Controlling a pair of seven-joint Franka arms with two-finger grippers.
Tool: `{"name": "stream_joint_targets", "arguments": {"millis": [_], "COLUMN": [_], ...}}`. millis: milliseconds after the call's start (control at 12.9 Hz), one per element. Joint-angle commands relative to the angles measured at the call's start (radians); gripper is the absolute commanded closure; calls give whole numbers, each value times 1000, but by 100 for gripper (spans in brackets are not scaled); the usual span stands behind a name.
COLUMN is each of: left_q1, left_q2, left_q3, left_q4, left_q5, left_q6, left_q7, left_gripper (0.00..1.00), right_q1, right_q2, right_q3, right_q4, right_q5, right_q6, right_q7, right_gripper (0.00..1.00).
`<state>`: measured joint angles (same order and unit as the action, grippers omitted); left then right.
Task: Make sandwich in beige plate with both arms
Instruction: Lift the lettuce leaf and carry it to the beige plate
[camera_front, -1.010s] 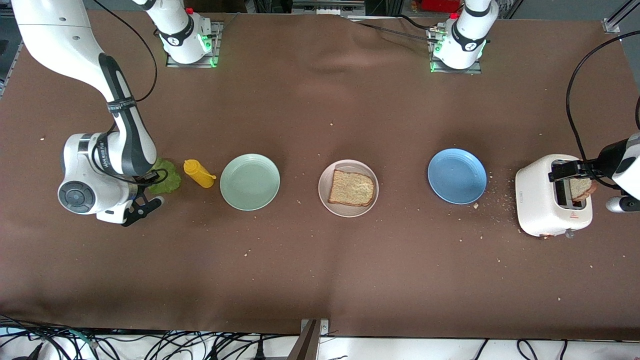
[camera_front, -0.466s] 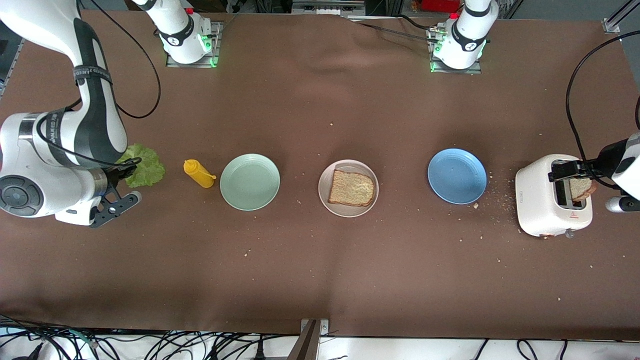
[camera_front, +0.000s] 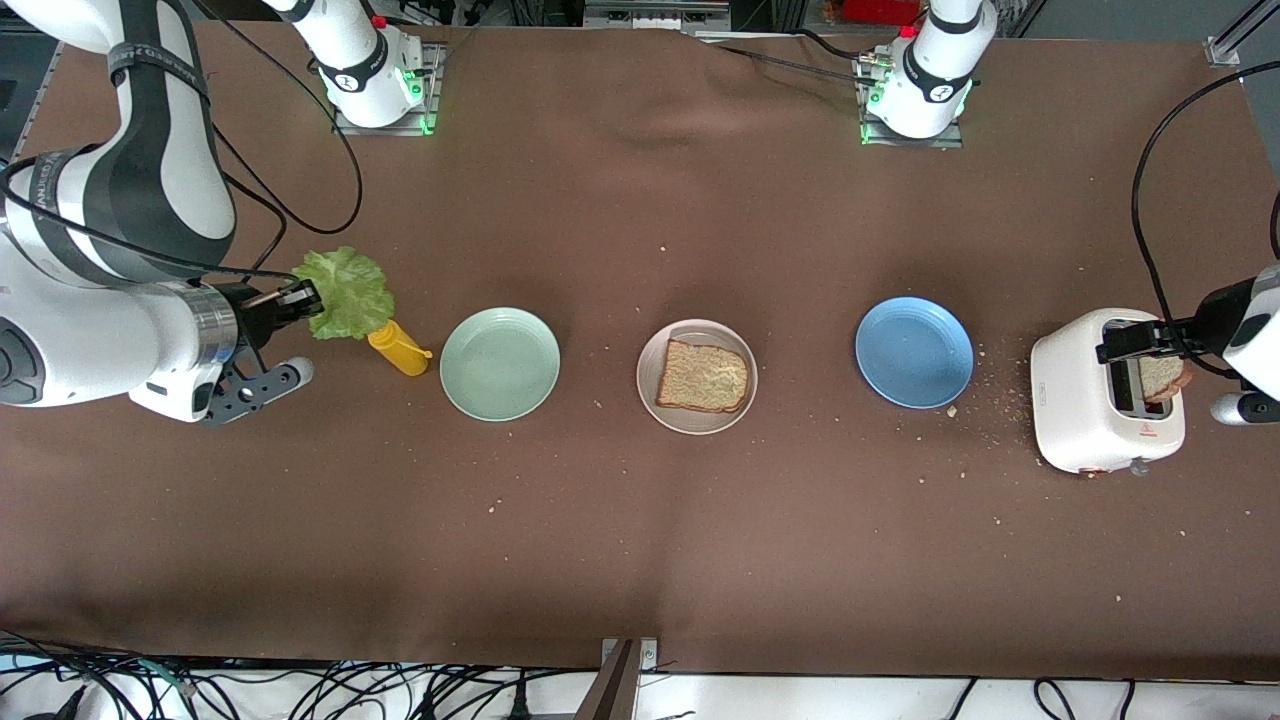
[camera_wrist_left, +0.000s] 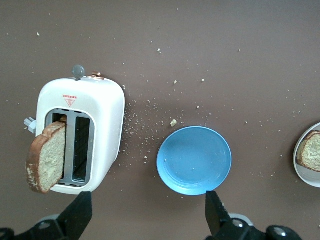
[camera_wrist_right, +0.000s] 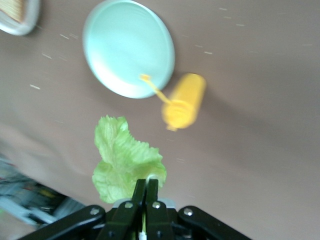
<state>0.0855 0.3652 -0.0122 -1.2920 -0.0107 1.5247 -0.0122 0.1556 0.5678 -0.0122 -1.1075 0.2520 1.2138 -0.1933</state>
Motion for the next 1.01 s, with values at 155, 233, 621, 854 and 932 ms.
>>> {"name": "stream_joint_targets", "arguments": {"millis": [155,233,621,854,932], "left_q1": [-7,-7,-6,-4,-4], "left_q2": [-8,-8,-8,-6,-8], "left_q3": [0,0,0,0,0], "left_q4": [-9,-9,-9,-9,-9], "left_q5": [18,20,18,20,20], "left_q6": [-6,-6,-6,-6,-6], "left_q7": [-9,-8,-8,-6,-8], "left_gripper": [0,0,0,0,0], "right_q1": [100,140,290,393,421], "right_q2": [30,49,142,204,222], "right_q3": [20,20,21,20,21], "right_q4": [9,9,2,-66,-92], "right_q5": [145,147,282,335,343], "right_q6": [154,203,507,752,847], "right_q7": [253,326,659,781,813], "right_gripper": [100,100,100,100,100]}}
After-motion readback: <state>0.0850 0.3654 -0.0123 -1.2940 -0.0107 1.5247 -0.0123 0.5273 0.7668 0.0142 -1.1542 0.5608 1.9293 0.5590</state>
